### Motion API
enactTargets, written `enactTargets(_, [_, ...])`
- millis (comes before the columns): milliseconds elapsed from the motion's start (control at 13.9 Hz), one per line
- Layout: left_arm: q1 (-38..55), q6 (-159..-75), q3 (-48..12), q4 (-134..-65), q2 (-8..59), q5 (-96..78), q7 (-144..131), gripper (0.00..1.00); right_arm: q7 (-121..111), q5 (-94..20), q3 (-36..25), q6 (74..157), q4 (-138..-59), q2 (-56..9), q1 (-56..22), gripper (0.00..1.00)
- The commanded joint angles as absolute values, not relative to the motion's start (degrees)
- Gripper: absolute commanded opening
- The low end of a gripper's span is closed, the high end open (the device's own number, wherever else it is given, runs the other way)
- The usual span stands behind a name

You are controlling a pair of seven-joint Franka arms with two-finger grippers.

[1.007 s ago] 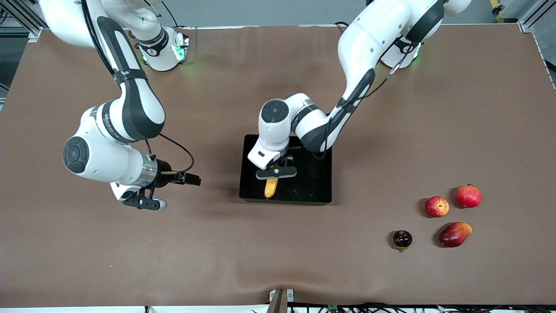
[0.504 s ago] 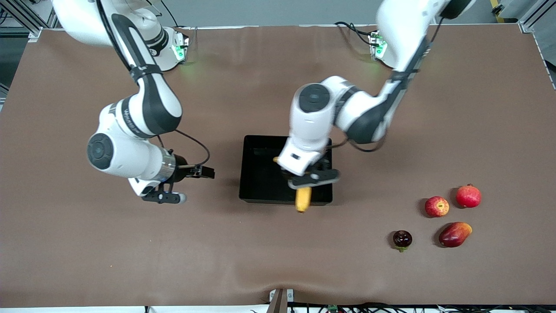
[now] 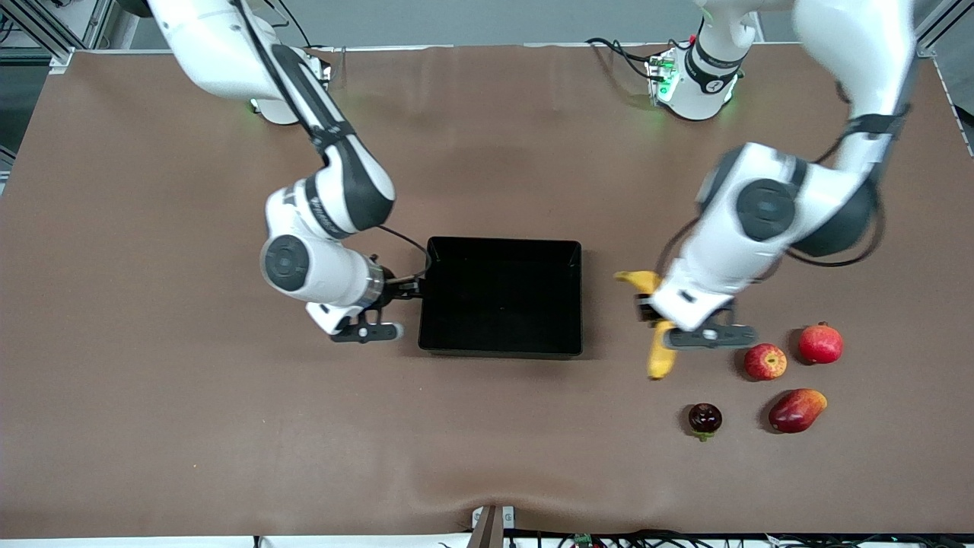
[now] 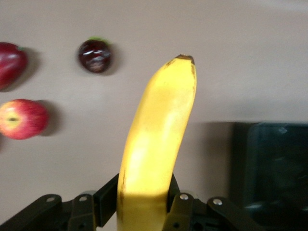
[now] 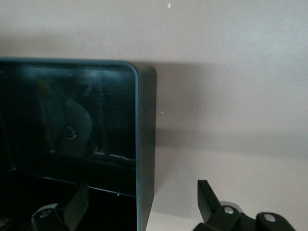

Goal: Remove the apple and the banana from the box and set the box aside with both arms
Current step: 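Lift the banana with the left gripper while the right gripper grasps the box rim, then lower the banana beside the apples and open the left gripper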

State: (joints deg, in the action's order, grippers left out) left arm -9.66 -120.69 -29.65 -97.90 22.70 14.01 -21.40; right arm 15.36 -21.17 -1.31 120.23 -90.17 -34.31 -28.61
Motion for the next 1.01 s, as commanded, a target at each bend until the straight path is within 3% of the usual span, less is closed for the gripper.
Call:
enactTargets(0, [-19.05,-122.25,-32.96,-105.10,19.60,13.71,-11.11,0.00,13.98,-21.97,-1.67,120.59,-90.09,-35.85,-29.18,1.00])
enactTargets(432, [-26.62,-133.47,-32.61,-113.45,24.25,19.48,-3.60,0.00,11.87,-22.15,-1.67,122.52,-89.91,-38.23,-31.46,1.00])
enactTargets(576, [-29.60,-139.54,-32.61,-116.44,26.88,23.36,-3.60,0.00,11.87,-22.15,-1.67,123.75,-90.00,-38.67,-31.99,0.89])
enactTargets(791, [-31.11,-144.92,-32.61,-117.16,31.45,25.05,-4.13,0.00,11.78,-21.88,-1.67,123.75,-90.00,-38.67,-31.91,0.50])
enactTargets(935, [-30.85,-145.55,-32.61,-116.63,32.52,25.05,-5.01,0.00,12.13,-21.88,-1.67,123.75,-90.09,-38.67,-31.99,0.18])
